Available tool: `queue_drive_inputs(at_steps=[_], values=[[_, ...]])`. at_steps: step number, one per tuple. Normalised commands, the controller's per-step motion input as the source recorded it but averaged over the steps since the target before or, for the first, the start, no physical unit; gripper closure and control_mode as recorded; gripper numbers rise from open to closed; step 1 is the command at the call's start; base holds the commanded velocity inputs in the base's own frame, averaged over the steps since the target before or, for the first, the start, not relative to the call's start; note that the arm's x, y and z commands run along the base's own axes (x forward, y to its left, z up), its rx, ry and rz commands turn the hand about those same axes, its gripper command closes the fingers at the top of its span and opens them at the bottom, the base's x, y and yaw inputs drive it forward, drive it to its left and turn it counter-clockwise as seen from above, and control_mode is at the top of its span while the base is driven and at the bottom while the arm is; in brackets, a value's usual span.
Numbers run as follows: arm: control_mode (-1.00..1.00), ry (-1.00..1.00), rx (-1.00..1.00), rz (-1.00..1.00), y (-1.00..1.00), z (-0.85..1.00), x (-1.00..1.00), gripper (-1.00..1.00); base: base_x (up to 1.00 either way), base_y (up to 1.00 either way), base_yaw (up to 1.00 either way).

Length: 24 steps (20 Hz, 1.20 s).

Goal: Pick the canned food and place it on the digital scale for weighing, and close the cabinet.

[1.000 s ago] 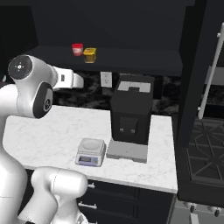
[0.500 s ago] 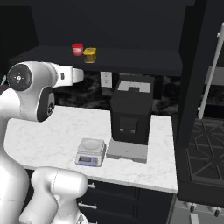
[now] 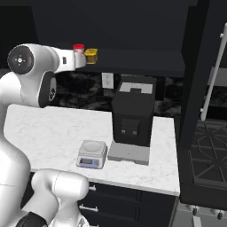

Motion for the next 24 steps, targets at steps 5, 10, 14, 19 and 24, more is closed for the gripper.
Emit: queue_drive_inputs(at_steps=[5, 10, 14, 19, 24], values=[[-1.0, 0.03, 0.0, 0.0, -0.1, 0.0, 0.42, -1.0, 0.0, 0.0, 0.0], [-1.0, -0.01, 0.0, 0.02, -0.26, -0.01, 0.39, -1.0, 0.0, 0.0, 0.0], [-1.0, 0.06, 0.0, 0.03, -0.18, -0.07, 0.53, -1.0, 0.0, 0.0, 0.0], [-1.0, 0.26, 0.0, 0.0, 0.0, -0.1, 0.67, -1.0, 0.0, 0.0, 0.0], [-1.0, 0.1, 0.0, 0.0, 0.0, -0.02, 0.34, -1.0, 0.0, 0.0, 0.0]])
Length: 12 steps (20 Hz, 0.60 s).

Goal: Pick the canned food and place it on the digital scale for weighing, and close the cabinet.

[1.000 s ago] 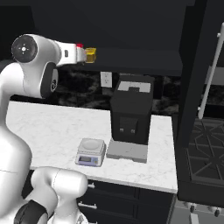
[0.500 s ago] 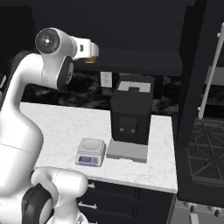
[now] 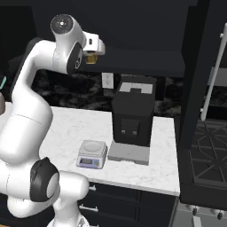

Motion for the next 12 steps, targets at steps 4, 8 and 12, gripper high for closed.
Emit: queue_drive_inputs(at_steps=[4, 8, 12], values=[[-1.0, 0.0, 0.09, 0.0, 0.01, -0.19, 0.27, -1.0, 0.0, 0.0, 0.0], [-1.0, 0.0, 0.12, 0.0, 0.01, -0.24, 0.38, -1.0, 0.0, 0.0, 0.0], [-1.0, 0.0, 0.03, 0.0, 0.08, -0.19, 0.45, -1.0, 0.0, 0.0, 0.0]])
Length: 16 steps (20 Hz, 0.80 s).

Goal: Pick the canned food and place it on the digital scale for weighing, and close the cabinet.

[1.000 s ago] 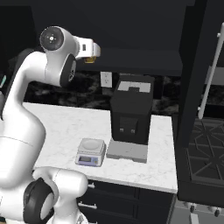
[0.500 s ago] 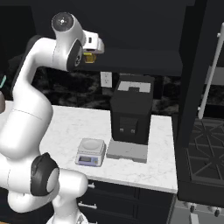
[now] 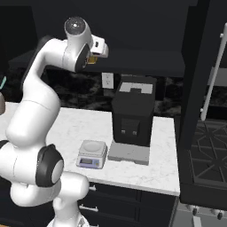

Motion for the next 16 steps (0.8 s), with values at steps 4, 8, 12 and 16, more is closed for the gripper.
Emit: queue_drive_inputs(at_steps=[4, 8, 12, 16], values=[[-1.0, 0.0, 0.0, 0.0, 0.12, -0.04, 0.4, -1.0, 0.0, 0.0, 0.0], [-1.0, 0.0, 0.0, 0.0, 0.08, 0.0, 0.35, -1.0, 0.0, 0.0, 0.0], [-1.0, 0.01, 0.0, 0.0, 0.01, -0.04, 0.35, -1.0, 0.0, 0.0, 0.0], [-1.0, 0.03, 0.0, 0.0, 0.0, -0.18, 0.4, -1.0, 0.0, 0.0, 0.0]])
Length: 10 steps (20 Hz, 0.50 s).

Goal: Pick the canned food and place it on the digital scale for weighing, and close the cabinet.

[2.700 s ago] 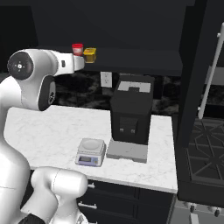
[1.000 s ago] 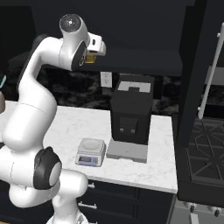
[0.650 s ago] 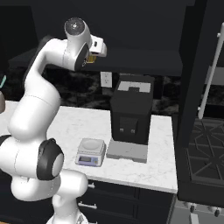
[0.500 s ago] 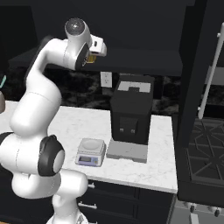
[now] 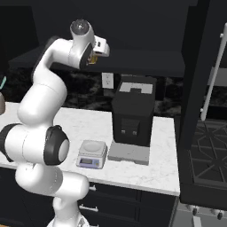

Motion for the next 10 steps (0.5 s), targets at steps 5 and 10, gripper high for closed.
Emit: queue_drive_inputs(at_steps=[5, 10], values=[[-1.0, 0.01, 0.0, 0.0, 0.0, -0.12, 0.3, -1.0, 0.0, 0.0, 0.0], [-1.0, 0.04, -0.01, 0.0, 0.21, -0.15, 0.44, 1.0, 0.0, 0.0, 0.0]])
